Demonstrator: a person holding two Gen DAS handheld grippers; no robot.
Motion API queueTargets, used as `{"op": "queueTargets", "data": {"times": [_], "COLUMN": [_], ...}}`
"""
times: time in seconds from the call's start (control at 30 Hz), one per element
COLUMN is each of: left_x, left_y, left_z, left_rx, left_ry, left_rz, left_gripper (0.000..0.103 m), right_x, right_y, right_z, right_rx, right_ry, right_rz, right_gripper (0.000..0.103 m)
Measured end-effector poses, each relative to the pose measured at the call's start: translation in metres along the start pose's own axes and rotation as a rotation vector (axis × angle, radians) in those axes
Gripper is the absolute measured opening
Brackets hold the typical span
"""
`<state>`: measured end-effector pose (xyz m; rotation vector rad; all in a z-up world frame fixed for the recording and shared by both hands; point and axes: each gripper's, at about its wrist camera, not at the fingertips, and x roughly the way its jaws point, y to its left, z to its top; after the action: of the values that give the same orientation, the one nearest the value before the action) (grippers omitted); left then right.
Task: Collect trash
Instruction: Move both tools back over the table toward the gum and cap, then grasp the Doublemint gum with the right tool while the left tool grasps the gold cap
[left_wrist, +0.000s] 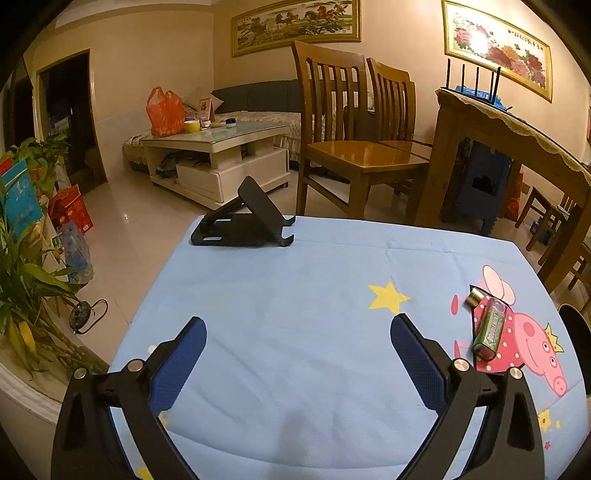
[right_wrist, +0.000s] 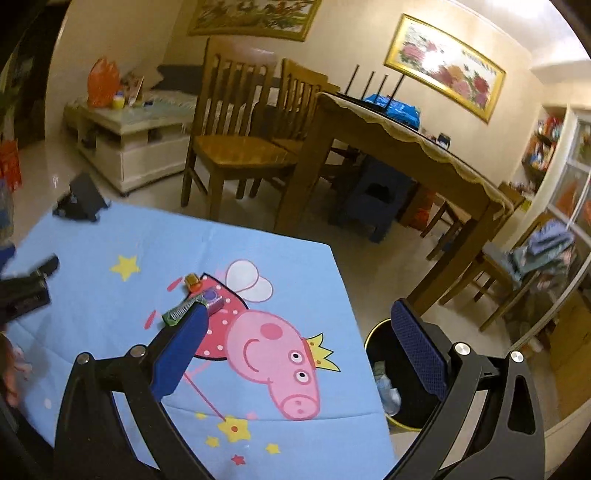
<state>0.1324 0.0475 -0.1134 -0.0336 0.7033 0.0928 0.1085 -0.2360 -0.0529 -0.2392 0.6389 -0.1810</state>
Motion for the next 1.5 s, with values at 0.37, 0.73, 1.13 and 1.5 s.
{"op": "queueTargets", "data": {"times": [0.37,0.73,1.13,1.5], "left_x": [0.004,0.005,0.000,0.009], "left_y": [-0.011,-0.008,-0.001,-0.022], "left_z": [-0.003,-0.002,-0.002,-0.005], "left_rx": [0.023,0.027,0.016,0.070], "left_ry": [0.003,0.018,0.016,0.025], "left_rz": [0.019,0.009,-0.015,-0.001], "left_gripper": [0.096,0.096,0.096,0.096], "right_x": [0.036,0.123,0.144,0.163], "right_y": [-0.021,0.042,0.047,0.061], "right_z": [-0.007,-0.020,-0.004,-0.003], "right_rx": [0.133,0.181,-0.285,-0.429], "right_ry": [0.095,0.278,0.194,0.231], "right_rz": [0.230,0.524,0.672,0.808], "right_gripper": [0.097,0.035,0.098,0.097]}}
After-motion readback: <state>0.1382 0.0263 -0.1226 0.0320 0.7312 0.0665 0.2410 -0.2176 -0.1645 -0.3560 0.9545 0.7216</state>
